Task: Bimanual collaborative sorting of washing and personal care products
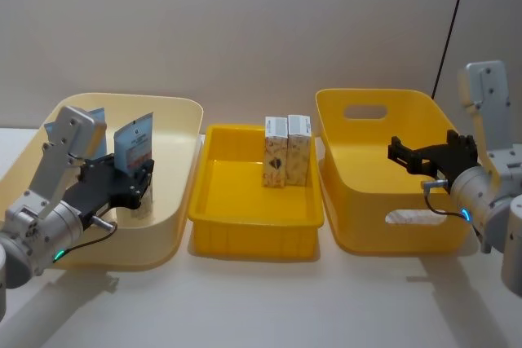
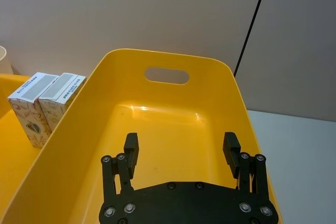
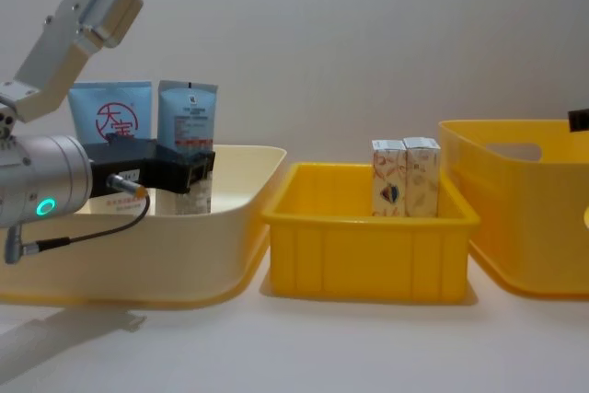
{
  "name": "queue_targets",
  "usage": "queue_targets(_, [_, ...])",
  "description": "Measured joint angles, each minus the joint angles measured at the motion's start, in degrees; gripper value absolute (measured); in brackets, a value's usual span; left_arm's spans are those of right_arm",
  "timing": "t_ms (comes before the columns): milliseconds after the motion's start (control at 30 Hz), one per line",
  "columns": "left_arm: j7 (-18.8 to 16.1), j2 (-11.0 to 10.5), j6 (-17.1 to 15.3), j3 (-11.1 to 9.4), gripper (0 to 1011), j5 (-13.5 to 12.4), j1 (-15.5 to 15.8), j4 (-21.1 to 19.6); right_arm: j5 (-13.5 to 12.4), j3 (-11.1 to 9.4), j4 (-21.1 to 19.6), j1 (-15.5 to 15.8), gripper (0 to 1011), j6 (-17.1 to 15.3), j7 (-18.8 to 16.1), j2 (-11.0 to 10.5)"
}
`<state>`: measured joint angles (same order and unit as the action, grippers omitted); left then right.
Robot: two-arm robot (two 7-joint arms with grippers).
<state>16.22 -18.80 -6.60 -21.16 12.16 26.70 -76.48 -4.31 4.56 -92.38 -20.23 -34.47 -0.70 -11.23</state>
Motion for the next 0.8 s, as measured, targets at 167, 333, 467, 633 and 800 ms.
queue_targets(167, [0.0,0.0,0.0,0.0,296,0.0,0.0,0.0,0.0,0.0,0.0,0.0,1001,0.0,0.0,0.0])
queue_targets(333, [0.0,0.0,0.0,0.0,296,0.0,0.0,0.0,0.0,0.0,0.0,0.0,1001,0.0,0.0,0.0])
queue_targets(467, [0.0,0.0,0.0,0.0,295,0.0,0.0,0.0,0.0,0.0,0.0,0.0,1001,0.0,0.0,0.0])
queue_targets(633, [0.0,0.0,0.0,0.0,296,0.0,0.0,0.0,0.0,0.0,0.0,0.0,1001,0.0,0.0,0.0])
queue_targets(800, [0.0,0.0,0.0,0.0,295,0.0,0.0,0.0,0.0,0.0,0.0,0.0,1001,0.0,0.0,0.0])
